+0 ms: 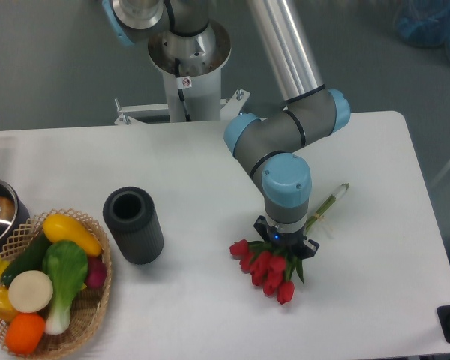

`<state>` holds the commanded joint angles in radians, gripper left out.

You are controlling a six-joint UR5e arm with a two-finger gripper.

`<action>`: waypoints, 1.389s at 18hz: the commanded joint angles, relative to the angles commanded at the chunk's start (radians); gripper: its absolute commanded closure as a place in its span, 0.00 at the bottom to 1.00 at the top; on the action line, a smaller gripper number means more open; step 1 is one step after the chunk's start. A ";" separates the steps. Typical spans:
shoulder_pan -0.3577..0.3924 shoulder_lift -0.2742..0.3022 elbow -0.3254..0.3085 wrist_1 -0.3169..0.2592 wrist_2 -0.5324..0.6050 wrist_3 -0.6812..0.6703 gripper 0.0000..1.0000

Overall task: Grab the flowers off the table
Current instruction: 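Lift the gripped tulip bunch up off the table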

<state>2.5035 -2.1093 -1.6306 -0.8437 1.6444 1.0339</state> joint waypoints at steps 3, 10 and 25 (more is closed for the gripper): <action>0.000 0.005 0.014 0.000 0.002 0.000 0.94; 0.029 0.070 0.041 -0.008 -0.011 -0.005 0.93; 0.049 0.117 0.156 -0.210 -0.037 0.058 0.90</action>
<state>2.5525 -1.9927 -1.4742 -1.0538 1.6076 1.0920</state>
